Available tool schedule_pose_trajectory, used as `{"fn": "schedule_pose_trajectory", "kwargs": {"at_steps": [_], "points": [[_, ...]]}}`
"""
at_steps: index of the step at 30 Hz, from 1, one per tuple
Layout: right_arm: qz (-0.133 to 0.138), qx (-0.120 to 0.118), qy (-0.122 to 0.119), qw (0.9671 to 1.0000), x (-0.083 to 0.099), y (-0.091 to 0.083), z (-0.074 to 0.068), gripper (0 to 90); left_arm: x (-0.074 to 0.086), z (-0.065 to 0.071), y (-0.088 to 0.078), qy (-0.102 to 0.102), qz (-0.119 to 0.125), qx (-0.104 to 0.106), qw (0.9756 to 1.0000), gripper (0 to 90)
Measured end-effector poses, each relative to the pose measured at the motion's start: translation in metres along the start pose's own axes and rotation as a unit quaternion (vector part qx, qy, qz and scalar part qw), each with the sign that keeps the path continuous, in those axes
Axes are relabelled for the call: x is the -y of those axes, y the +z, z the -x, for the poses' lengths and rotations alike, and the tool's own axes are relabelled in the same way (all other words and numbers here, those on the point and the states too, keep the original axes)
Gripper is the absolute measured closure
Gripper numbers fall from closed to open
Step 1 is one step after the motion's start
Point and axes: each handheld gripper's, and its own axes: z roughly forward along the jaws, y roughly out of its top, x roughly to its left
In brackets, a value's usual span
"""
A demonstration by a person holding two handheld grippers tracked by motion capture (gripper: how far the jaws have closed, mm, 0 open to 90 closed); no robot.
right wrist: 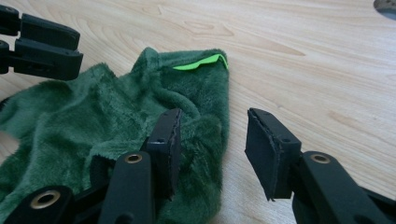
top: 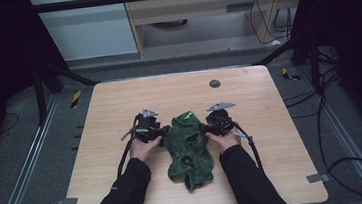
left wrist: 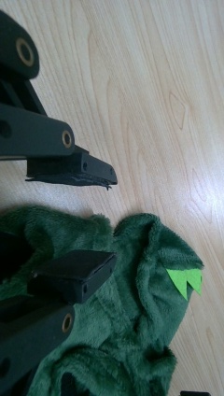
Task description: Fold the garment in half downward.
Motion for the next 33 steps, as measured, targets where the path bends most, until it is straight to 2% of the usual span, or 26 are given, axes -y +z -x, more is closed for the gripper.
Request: {"fn": "schedule_pose_trajectory", "kwargs": {"at_steps": [5,9,13,21,23,26,29,33], "points": [[-0.009,0.002,0.001,1.0000,0.002,0.007,0.000,55.9,0.001,0.000,0.007,-0.006,-0.006,0.008,0.9999,59.3],[-0.017,0.004,0.004,0.9998,0.004,0.011,0.002,56.6,0.002,0.002,0.012,-0.001,-0.017,0.014,0.9998,60.9],[-0.024,0.002,0.005,0.9997,0.006,0.014,0.003,57.6,0.003,0.001,0.015,-0.004,-0.022,0.016,0.9996,64.1],[-0.038,-0.003,0.006,0.9992,0.008,0.019,0.005,62.8,0.003,0.005,0.018,-0.002,-0.035,0.017,0.9992,75.6],[-0.042,-0.006,0.009,0.9990,0.009,0.020,0.005,64.7,0.003,0.007,0.018,0.005,-0.037,0.012,0.9992,77.1],[-0.048,-0.009,0.006,0.9988,0.009,0.020,0.004,69.3,0.002,0.007,0.020,-0.003,-0.042,0.012,0.9990,80.0],[-0.050,-0.009,0.002,0.9987,0.010,0.021,0.003,73.2,0.001,0.008,0.021,-0.003,-0.045,0.012,0.9989,81.8],[-0.051,-0.018,0.011,0.9985,0.010,0.022,0.003,79.7,0.001,0.009,0.021,-0.004,-0.047,0.011,0.9988,83.9]]}}
